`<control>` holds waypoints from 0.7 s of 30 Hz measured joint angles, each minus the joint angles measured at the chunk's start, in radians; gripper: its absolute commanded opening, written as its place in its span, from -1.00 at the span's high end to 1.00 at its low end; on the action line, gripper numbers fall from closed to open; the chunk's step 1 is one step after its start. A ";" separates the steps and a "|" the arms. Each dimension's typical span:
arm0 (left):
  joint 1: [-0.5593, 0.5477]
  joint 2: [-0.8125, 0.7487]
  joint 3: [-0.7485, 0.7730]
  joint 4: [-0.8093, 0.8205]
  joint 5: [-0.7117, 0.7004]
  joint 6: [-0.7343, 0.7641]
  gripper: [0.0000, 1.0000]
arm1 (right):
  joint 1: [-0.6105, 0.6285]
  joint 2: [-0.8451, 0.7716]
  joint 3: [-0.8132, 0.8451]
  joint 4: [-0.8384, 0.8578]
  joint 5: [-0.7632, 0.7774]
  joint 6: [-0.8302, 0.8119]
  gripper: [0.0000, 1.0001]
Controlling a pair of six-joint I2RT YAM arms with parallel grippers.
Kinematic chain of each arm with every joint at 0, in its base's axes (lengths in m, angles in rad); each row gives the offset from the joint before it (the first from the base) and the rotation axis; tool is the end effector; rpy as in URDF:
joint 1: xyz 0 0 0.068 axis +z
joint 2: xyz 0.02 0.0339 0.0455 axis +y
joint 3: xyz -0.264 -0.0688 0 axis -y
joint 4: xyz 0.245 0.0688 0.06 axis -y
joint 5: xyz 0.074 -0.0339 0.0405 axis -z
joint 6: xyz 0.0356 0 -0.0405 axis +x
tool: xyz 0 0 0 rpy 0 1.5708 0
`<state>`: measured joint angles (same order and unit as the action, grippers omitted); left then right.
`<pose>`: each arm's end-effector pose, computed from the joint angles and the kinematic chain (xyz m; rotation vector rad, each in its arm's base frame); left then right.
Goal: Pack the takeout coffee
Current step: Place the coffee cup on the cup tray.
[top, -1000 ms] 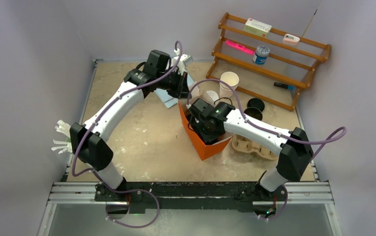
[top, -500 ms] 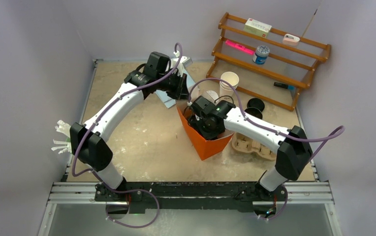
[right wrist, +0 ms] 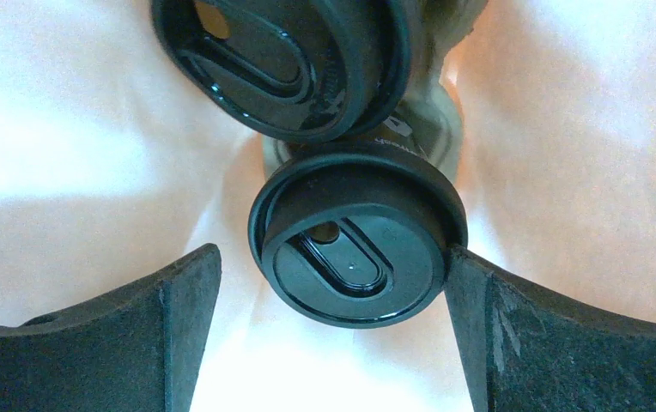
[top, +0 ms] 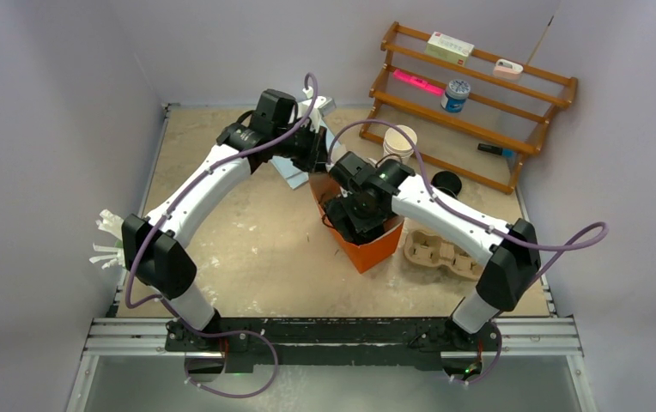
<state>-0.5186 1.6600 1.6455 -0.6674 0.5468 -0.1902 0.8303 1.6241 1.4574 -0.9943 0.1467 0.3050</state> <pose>0.3125 -0.1997 0.3671 0.6800 2.2221 -0.9864 0.2259 0.2394 0.2955 -0.6650 2.6331 0.1352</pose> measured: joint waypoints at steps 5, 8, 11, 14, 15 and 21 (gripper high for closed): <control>0.000 0.000 0.007 -0.007 0.002 0.000 1.00 | 0.000 -0.001 0.074 -0.014 -0.005 0.000 -0.97; 0.000 0.000 0.014 -0.008 0.005 0.000 1.00 | 0.000 -0.003 0.076 -0.016 -0.008 -0.002 -0.97; 0.000 0.000 0.016 -0.009 0.010 0.000 1.00 | 0.000 -0.008 0.080 -0.014 -0.012 -0.008 -0.97; 0.000 0.000 0.016 -0.009 0.014 0.000 1.00 | 0.000 -0.028 0.097 -0.010 -0.016 -0.014 -0.97; 0.000 0.000 0.016 -0.009 0.016 0.000 1.00 | 0.000 -0.035 0.105 -0.008 -0.016 -0.015 -0.97; 0.000 0.000 0.016 -0.011 0.023 0.000 1.00 | 0.000 -0.060 0.123 0.005 -0.016 -0.018 -0.95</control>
<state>-0.5186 1.6600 1.6615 -0.6785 0.5697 -0.1902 0.8299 1.5646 1.5806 -0.9897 0.1307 0.2871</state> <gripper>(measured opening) 0.022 0.984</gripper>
